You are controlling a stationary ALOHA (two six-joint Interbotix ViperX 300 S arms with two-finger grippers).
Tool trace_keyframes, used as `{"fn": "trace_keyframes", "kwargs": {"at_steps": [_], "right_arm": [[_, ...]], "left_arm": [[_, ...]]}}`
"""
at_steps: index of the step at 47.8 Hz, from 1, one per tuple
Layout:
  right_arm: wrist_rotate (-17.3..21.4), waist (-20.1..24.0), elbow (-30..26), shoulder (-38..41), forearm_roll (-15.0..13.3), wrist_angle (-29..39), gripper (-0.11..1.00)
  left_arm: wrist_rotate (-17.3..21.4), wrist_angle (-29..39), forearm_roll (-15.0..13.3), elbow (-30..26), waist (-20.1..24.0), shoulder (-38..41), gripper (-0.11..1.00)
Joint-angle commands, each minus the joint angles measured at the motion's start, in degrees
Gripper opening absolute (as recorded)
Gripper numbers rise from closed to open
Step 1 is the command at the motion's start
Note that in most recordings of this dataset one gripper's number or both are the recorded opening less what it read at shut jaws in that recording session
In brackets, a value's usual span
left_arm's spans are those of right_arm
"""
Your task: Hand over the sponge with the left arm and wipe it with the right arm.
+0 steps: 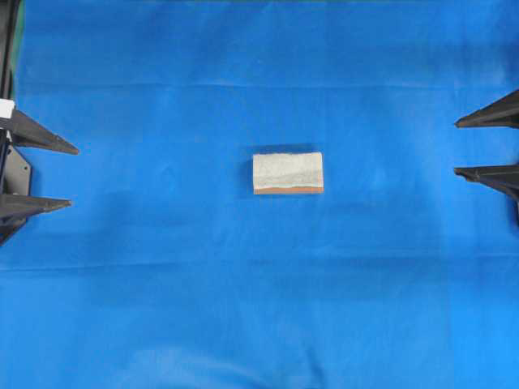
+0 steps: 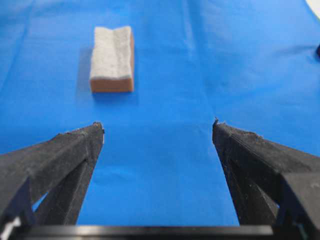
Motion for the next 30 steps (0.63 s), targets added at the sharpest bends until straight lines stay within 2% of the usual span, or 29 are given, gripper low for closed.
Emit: {"fn": "trace_keyframes", "kwargs": {"at_steps": [1,30], "right_arm": [[0.0,0.1,-0.6,1.1,0.2,-0.8,0.74],[0.0,0.1,-0.6,1.1,0.4,-1.1,0.74]], "left_arm": [[0.1,-0.3,0.0,-0.6,-0.4,0.4,0.87],[0.0,-0.6,0.1,-0.5,-0.4,0.4,0.86]]}}
